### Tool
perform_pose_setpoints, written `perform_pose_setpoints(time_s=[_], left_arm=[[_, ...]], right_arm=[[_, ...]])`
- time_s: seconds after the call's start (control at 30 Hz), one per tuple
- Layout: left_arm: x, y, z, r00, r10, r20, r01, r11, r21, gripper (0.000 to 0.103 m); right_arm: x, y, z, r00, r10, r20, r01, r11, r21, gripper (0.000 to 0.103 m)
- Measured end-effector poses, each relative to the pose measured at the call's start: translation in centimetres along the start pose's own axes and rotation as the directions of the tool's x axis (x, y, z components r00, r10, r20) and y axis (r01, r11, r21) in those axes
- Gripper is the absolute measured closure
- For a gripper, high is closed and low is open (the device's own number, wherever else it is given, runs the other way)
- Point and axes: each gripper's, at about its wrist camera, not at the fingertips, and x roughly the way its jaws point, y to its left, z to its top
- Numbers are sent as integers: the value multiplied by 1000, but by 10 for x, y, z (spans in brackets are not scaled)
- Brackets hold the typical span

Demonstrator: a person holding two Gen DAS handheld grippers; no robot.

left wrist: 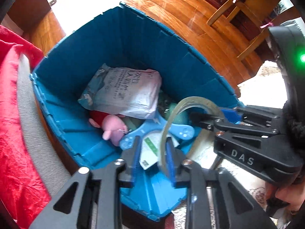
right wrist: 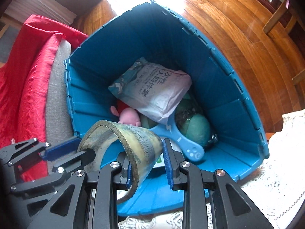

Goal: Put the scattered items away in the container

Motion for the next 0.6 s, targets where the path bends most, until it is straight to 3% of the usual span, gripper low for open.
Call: perform_pose_setpoints(time_s=[0.03,0.07,0.1,0.13,0.6], left_arm=[[0,1,0,1000,7,3,-7,1000,-3,51],[-2,3,0,1000,10,9,-10,1000,-10,33],[-3,5,0,1000,16,14,-16,1000,-16,27],[-4,8,0,1000,22,19,-22,1000,-23,23],[-4,20,-3,994,109,11,-108,991,-80,23]], right_arm=[[-1,-1,2,1000,0,3,0,1000,10,60],[-1,-3,4,1000,4,5,-4,1000,25,33],[-2,-5,5,1000,6,8,-6,999,40,13],[-3,-6,7,1000,0,12,-1,999,48,9],[-10,-6,3,998,-54,-13,54,998,43,3]])
